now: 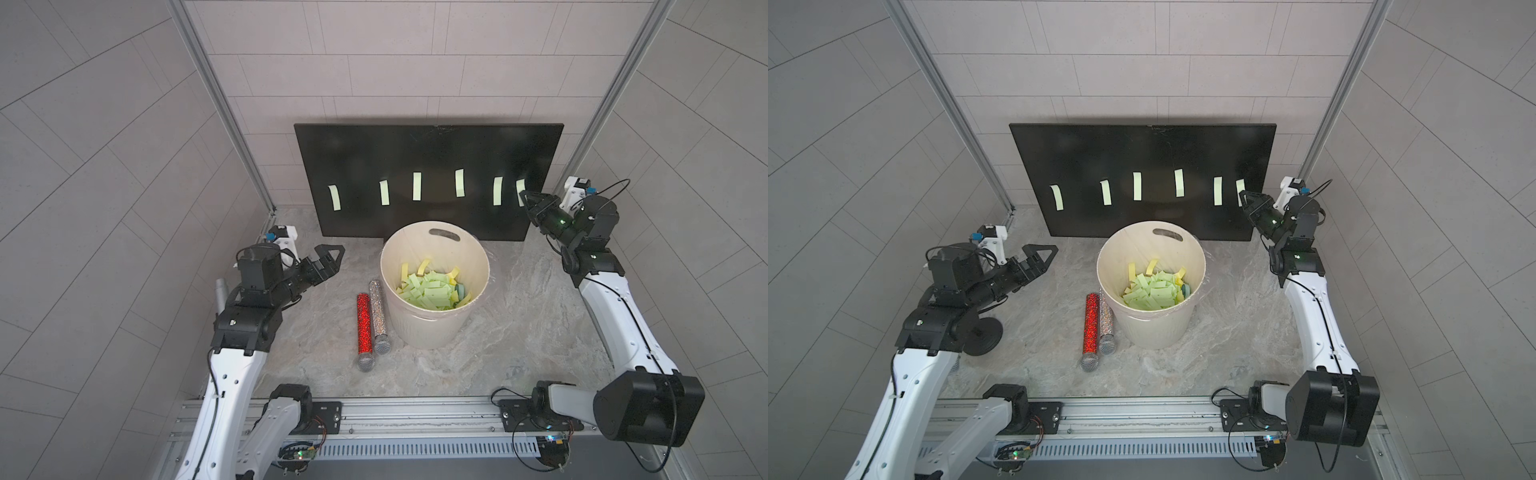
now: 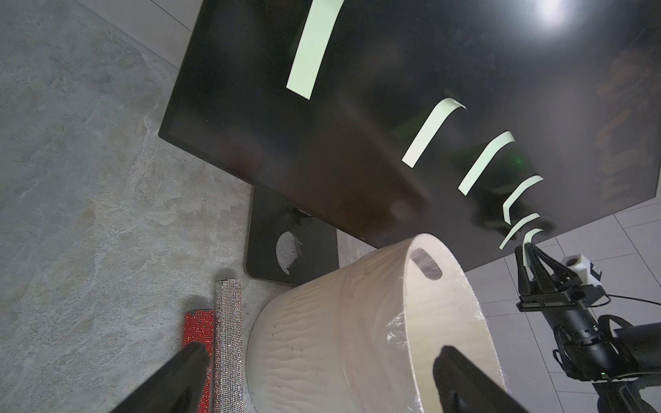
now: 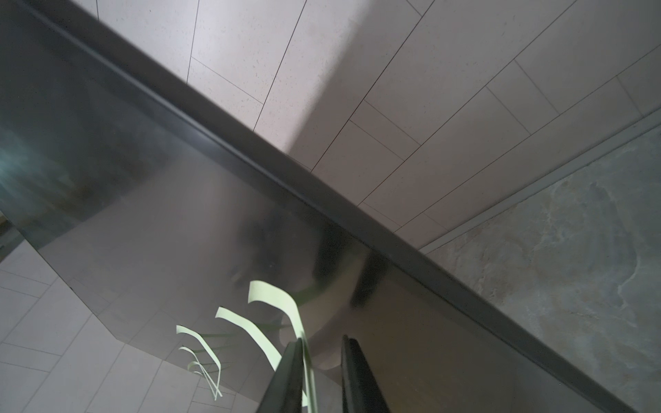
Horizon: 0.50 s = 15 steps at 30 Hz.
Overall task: Remove the sticky note from the monitor
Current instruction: Tear off the sticky note from the monitor.
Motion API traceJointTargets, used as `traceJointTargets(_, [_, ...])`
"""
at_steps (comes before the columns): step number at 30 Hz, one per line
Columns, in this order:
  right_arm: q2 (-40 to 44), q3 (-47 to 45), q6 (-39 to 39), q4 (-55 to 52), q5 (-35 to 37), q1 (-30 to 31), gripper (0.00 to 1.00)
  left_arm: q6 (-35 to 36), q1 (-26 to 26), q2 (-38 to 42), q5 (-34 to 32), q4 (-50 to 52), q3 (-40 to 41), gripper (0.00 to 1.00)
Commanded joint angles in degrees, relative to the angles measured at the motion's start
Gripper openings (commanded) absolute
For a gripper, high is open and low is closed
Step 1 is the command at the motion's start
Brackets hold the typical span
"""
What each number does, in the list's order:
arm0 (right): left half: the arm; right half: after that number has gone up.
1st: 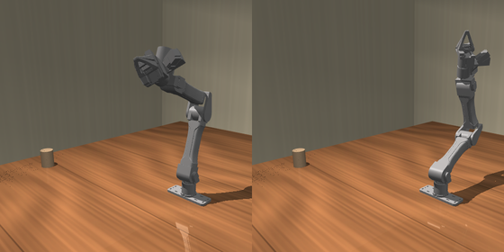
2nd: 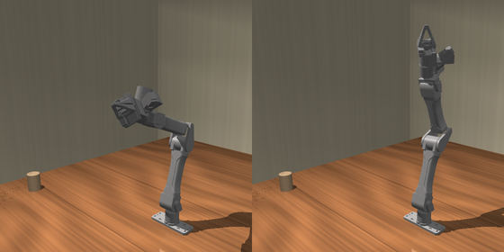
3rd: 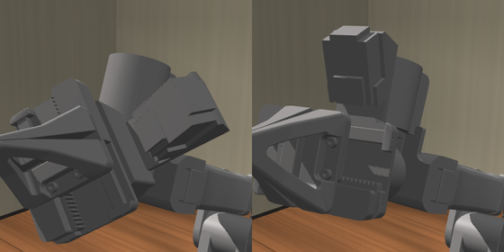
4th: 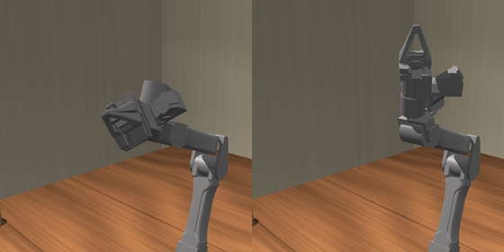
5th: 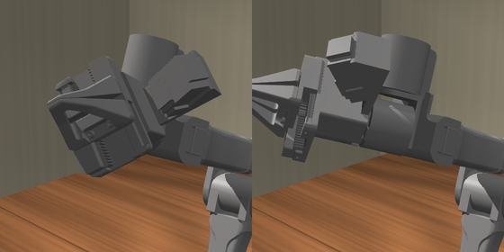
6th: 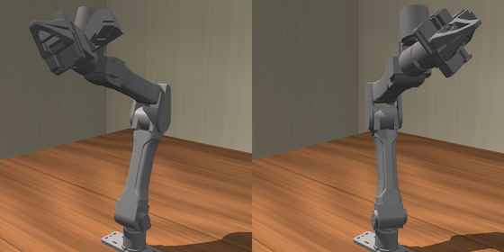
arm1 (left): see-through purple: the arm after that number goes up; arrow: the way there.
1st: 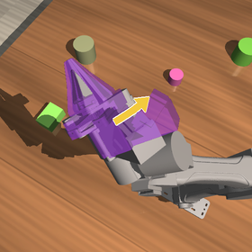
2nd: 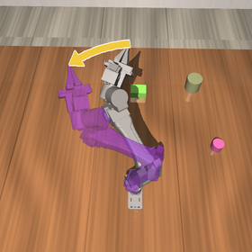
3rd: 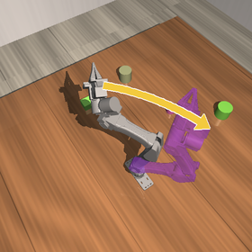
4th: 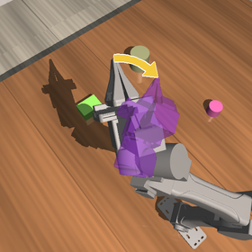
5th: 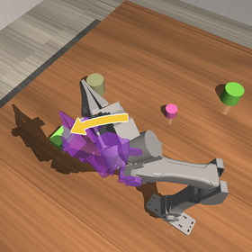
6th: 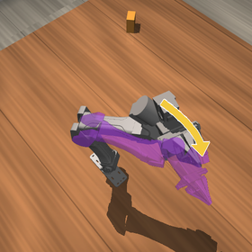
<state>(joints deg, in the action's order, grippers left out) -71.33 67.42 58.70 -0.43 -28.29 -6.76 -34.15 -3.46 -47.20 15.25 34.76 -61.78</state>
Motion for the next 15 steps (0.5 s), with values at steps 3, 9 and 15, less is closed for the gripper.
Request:
traceJointTargets(3, [0.59,1.36,-0.34,0.06,-0.2,-0.24,0.04,-0.2,0.3,0.71,0.87,-0.49,-1.6,1.0])
traceJointTargets(9, [1.25,1.31,-0.34,-0.41,-0.31,-0.33,0.0,-0.39,0.3,1.05,0.92,-0.23,-1.66,1.0])
traceJointTargets(15, [2.38,0.77,-0.18,-1.02,-0.27,-0.34,0.0,-0.52,0.3,1.27,1.19,0.21,-1.52,1.0])
